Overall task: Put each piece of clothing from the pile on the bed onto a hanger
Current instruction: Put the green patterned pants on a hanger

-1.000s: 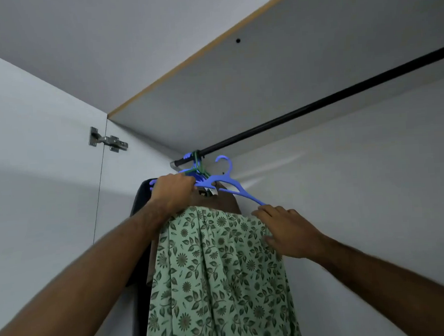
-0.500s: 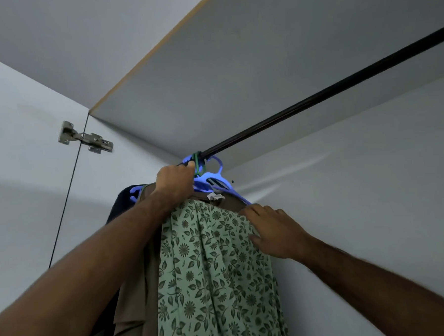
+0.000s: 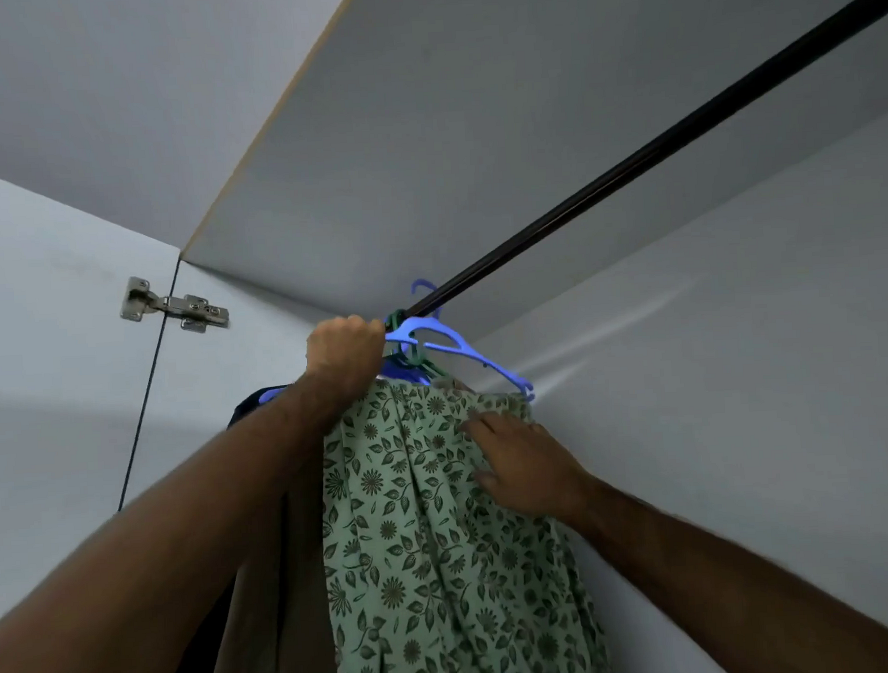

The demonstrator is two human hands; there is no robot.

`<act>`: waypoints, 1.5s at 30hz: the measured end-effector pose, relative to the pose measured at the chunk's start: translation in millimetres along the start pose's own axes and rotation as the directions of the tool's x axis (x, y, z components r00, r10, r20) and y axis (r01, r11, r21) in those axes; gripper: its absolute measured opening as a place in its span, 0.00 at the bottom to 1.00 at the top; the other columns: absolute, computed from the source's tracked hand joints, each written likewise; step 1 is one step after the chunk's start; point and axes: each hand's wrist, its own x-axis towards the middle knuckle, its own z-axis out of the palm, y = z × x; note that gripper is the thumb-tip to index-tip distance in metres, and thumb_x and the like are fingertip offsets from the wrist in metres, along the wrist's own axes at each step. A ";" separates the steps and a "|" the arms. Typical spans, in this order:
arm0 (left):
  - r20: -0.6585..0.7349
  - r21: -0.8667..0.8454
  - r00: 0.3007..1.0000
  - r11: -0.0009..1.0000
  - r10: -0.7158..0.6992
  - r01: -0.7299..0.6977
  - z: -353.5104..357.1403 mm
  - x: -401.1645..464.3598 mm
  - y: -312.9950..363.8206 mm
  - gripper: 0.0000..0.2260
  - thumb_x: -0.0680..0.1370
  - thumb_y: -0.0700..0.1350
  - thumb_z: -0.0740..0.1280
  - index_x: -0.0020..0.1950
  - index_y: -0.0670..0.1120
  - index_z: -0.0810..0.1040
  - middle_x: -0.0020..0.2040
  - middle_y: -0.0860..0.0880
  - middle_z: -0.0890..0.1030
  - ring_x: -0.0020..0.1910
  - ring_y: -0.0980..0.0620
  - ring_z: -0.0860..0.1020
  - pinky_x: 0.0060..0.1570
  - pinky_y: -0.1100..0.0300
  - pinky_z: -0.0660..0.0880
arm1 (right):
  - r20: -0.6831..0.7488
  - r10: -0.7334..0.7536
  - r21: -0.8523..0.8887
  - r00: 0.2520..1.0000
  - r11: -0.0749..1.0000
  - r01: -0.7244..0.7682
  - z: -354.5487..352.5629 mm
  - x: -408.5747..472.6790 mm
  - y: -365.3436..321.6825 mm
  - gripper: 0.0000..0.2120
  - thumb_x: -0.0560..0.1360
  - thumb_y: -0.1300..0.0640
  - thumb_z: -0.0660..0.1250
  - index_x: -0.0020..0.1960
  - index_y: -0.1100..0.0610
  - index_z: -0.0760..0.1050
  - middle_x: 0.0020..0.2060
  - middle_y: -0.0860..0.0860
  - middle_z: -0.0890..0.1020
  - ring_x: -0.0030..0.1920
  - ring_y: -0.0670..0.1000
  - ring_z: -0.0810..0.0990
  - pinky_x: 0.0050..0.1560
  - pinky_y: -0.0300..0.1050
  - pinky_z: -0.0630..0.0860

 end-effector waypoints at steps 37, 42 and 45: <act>0.167 -0.008 0.943 0.957 0.287 -0.290 -35.5 -172.4 2.0 0.28 0.80 0.56 0.51 0.74 0.43 0.70 0.72 0.41 0.72 0.71 0.38 0.69 0.69 0.34 0.61 | 0.065 0.088 0.340 0.994 0.934 -0.105 57.5 -82.8 -36.2 0.38 0.79 0.33 0.53 0.82 0.52 0.51 0.81 0.52 0.54 0.79 0.55 0.57 0.77 0.57 0.59; 0.321 -0.216 0.906 0.953 0.275 -0.213 -62.1 -314.8 14.7 0.29 0.81 0.60 0.50 0.78 0.46 0.66 0.77 0.44 0.66 0.77 0.40 0.62 0.73 0.34 0.59 | 0.001 0.048 0.378 0.999 0.925 -0.045 74.0 -147.7 -97.0 0.38 0.79 0.32 0.51 0.82 0.52 0.53 0.81 0.52 0.53 0.80 0.55 0.55 0.78 0.58 0.55; 0.398 -0.221 0.889 0.964 0.228 -0.148 -89.9 -392.5 -3.6 0.29 0.82 0.60 0.52 0.79 0.47 0.63 0.79 0.45 0.63 0.79 0.41 0.59 0.74 0.35 0.58 | 0.012 -0.061 0.364 0.998 0.930 0.052 78.5 -191.4 -157.1 0.38 0.79 0.33 0.54 0.82 0.54 0.54 0.81 0.53 0.53 0.80 0.56 0.55 0.77 0.62 0.56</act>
